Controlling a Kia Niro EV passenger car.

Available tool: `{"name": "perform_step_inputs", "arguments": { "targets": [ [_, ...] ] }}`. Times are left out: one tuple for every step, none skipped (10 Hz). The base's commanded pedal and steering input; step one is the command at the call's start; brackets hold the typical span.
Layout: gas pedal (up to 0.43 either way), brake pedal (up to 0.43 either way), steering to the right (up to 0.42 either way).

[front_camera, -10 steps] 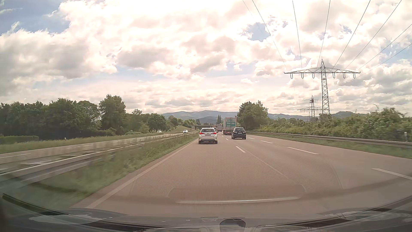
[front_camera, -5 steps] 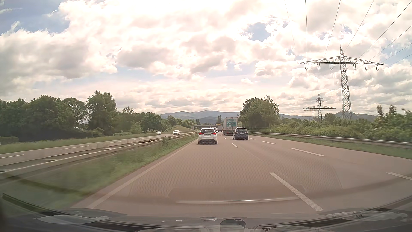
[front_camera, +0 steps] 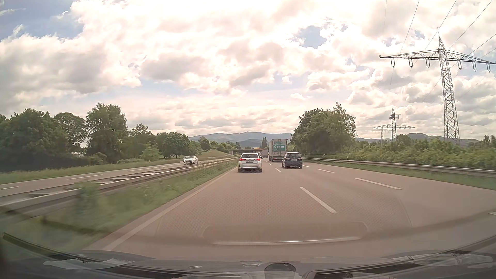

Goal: Follow the waypoints while adhering to traffic rules and regulations

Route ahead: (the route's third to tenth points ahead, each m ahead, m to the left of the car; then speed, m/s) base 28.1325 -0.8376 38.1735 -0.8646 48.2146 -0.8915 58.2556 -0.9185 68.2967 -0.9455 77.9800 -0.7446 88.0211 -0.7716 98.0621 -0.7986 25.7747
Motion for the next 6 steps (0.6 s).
{"name": "perform_step_inputs", "arguments": {
  "targets": [
    [0.000,0.000,0.000],
    [0.000,0.000,0.000],
    [0.000,0.000,0.000],
    [0.000,0.000,0.000],
    [0.000,0.000,0.000],
    [0.000,0.000,0.000]
  ]
}}
